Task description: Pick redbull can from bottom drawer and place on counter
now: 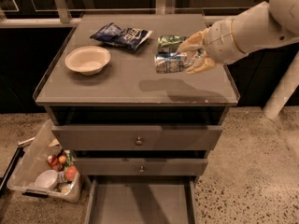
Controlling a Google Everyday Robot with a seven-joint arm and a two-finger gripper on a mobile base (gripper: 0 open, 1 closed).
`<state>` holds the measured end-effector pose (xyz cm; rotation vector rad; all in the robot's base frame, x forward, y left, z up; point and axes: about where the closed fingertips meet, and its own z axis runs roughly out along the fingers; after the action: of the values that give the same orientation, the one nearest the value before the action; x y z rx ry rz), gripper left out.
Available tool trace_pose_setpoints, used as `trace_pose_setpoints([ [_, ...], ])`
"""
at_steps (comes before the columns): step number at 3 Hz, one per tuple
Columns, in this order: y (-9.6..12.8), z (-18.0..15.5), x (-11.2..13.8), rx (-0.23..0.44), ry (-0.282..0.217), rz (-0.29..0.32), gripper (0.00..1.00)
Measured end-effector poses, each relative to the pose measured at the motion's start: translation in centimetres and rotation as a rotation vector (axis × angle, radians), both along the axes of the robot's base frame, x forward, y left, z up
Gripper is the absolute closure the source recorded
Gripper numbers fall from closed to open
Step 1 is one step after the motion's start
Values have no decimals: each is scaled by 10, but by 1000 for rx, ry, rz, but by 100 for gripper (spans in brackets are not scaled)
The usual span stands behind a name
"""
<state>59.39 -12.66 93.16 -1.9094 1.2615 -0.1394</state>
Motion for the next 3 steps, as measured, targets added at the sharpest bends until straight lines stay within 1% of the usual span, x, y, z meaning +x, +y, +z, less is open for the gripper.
trace_pose_setpoints([
  [1,0,-6,27,100,47,-17,100],
  [2,-3,-13,39,182,90,-70,100],
  [3,-2,-28,47,241,140,-135,100],
])
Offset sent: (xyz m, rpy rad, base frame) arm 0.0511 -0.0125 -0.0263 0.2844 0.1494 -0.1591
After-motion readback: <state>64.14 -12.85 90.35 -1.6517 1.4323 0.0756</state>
